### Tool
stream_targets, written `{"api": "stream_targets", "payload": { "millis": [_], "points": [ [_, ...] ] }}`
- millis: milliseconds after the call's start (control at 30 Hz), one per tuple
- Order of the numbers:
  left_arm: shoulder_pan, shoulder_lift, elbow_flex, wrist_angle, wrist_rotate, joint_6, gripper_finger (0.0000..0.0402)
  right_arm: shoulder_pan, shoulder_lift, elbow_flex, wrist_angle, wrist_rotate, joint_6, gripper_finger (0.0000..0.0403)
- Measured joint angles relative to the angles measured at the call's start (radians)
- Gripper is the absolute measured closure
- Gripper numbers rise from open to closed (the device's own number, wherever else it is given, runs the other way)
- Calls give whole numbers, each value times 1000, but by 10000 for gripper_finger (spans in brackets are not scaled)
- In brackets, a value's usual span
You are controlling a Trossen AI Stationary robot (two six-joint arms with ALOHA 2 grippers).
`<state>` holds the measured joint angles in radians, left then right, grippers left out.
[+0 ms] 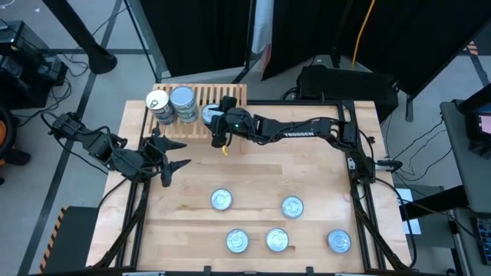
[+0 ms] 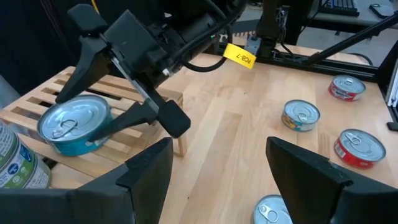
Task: Stack canned seafood by type on shelf
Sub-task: Put the top left light blue can on the shelf
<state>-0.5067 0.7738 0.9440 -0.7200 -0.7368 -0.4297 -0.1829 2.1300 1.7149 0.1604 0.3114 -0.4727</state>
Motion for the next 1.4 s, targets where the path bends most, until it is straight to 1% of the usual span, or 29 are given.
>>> {"api": "stream_targets", "payload": {
  "millis": [133,233,433,500,600,733,800,933,1100,1233,1300,1400],
  "points": [
    [0,0,0,0,0,-2,136,1,0,0,0,-1,70,114],
    [0,0,0,0,0,-2,136,1,-8,0,-11,-1,89,106],
    [0,0,0,-5,0,-2,136,26,-64,1,-46,31,71,120],
    [0,1,0,-12,0,-2,136,35,-97,1,-128,29,84,131],
    [0,2,0,-27,0,-1,136,37,-120,1,-236,22,129,157],
    [0,3,0,-25,0,-1,136,32,-121,0,-378,7,198,208],
    [0,3,0,-24,0,-1,136,30,-109,1,-389,-28,217,238],
    [0,3,0,-22,0,-7,136,28,-84,0,-391,-29,225,299],
    [0,3,0,-10,0,-5,136,18,-86,0,-368,-26,221,361],
    [0,3,0,-1,-1,1,136,0,-86,0,-344,-30,218,395],
    [0,3,0,0,0,9,136,-9,-86,0,-334,-30,218,400],
    [0,3,0,2,-1,17,136,-21,-86,0,-314,-31,223,396]
  ]
}}
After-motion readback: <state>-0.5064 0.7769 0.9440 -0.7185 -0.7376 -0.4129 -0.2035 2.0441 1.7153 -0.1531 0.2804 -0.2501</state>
